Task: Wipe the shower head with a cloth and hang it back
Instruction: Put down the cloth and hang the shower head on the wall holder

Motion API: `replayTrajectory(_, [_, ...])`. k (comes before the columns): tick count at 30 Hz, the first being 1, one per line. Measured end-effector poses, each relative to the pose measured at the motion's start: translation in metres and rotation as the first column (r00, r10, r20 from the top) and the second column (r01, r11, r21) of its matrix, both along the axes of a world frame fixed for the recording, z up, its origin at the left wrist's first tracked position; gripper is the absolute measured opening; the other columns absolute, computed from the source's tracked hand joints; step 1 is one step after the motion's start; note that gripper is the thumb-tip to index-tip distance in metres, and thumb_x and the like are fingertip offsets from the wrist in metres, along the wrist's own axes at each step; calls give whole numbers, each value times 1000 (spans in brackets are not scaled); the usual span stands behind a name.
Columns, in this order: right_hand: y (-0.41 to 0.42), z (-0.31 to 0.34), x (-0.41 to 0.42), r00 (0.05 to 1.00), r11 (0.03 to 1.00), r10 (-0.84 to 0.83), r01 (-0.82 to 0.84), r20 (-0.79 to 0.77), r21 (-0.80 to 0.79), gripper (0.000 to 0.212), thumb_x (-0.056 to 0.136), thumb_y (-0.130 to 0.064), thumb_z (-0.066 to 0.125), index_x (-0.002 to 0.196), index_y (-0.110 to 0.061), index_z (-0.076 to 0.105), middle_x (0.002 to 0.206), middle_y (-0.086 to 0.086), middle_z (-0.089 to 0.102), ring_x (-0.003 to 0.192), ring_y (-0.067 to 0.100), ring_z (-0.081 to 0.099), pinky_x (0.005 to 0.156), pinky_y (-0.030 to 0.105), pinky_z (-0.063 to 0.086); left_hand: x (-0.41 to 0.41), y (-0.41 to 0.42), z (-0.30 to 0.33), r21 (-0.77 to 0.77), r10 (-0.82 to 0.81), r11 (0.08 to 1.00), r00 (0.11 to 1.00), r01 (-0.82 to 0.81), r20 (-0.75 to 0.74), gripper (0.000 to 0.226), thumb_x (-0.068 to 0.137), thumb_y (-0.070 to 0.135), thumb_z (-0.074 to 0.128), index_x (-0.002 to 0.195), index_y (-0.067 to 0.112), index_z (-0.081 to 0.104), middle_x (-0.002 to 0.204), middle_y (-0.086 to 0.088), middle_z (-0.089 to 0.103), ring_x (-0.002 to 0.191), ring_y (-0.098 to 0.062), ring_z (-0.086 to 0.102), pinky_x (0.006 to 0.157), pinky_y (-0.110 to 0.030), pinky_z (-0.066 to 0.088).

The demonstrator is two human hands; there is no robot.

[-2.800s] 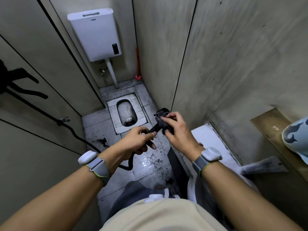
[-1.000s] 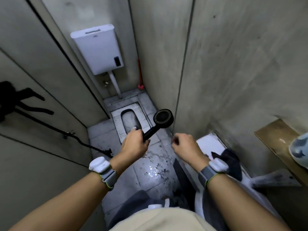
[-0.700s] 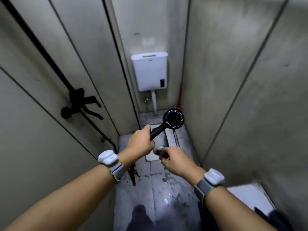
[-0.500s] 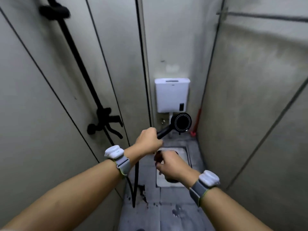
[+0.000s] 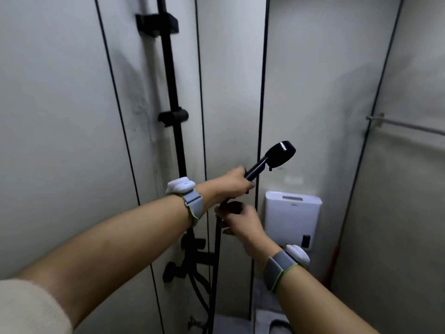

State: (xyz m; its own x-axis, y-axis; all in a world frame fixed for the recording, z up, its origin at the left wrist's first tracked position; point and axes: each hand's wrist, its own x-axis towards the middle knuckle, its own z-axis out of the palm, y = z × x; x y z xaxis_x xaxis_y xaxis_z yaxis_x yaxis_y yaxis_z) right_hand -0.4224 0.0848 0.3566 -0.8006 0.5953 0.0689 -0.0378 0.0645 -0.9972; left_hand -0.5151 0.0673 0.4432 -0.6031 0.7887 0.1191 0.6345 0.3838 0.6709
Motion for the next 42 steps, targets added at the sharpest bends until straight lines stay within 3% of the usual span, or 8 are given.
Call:
replayTrajectory(4, [-9,39,-46,987,1000,-1,5,-158,21,18,96,-27,69,91,-9,71,76,7,75,58,17,67,50,26,50,-27,-12,55,72,27,997,994,-20,-102,27,99,21,67,118,8,53,104,-14,74,72,-19,58,59,-31,43])
replayTrajectory(8, [-22,72,-81,966,998,-7,21,-260,52,22,97,-32,66,96,-10,66,81,13,77,54,20,68,47,27,50,-44,-33,105,52,22,999,984,-13,-178,25,96,14,69,115,7,55,96,-10,79,76,-20,69,61,-31,52])
replayTrajectory(12, [-38,103,-112,958,989,10,32,-286,141,23,92,-33,65,85,-12,70,74,8,77,59,26,73,54,35,53,-55,-55,142,51,14,999,983,-4,-184,24,98,5,66,117,1,52,94,-17,80,69,-22,73,71,-39,64])
replayTrajectory(16, [-50,128,-132,944,984,10,49,-330,169,24,90,-31,67,77,-12,70,69,9,76,56,25,73,54,37,57,-63,-70,173,76,23,997,979,-7,-201,29,95,-1,71,119,-2,54,97,-24,79,81,-34,80,80,-50,67])
replayTrajectory(19, [-57,144,-146,937,978,33,41,-348,203,23,88,-36,68,81,-15,72,73,7,77,60,28,73,56,40,61,-73,-85,198,73,27,997,973,-10,-230,31,91,1,77,117,0,59,92,-20,80,80,-28,81,77,-47,68])
replayTrajectory(34, [-67,139,-189,971,981,-30,74,-236,177,36,92,-34,63,69,-7,69,59,4,73,52,29,74,64,50,65,-104,-106,203,126,99,990,955,-66,-281,40,88,15,84,121,10,62,108,-14,77,104,-35,75,97,-49,60])
replayTrajectory(37, [-67,143,-194,977,964,-61,111,-203,242,36,95,-35,59,74,-7,68,72,11,75,62,33,75,68,51,64,-107,-108,202,140,99,988,947,-58,-307,40,89,16,82,123,11,61,108,-13,77,104,-33,74,95,-46,60])
replayTrajectory(42, [-66,140,-196,988,909,-60,112,-141,401,38,98,-29,58,70,-6,68,70,12,74,69,35,74,73,50,63,-113,-109,192,61,80,996,916,-61,-393,42,89,20,82,125,13,60,108,-8,78,99,-28,74,87,-40,61])
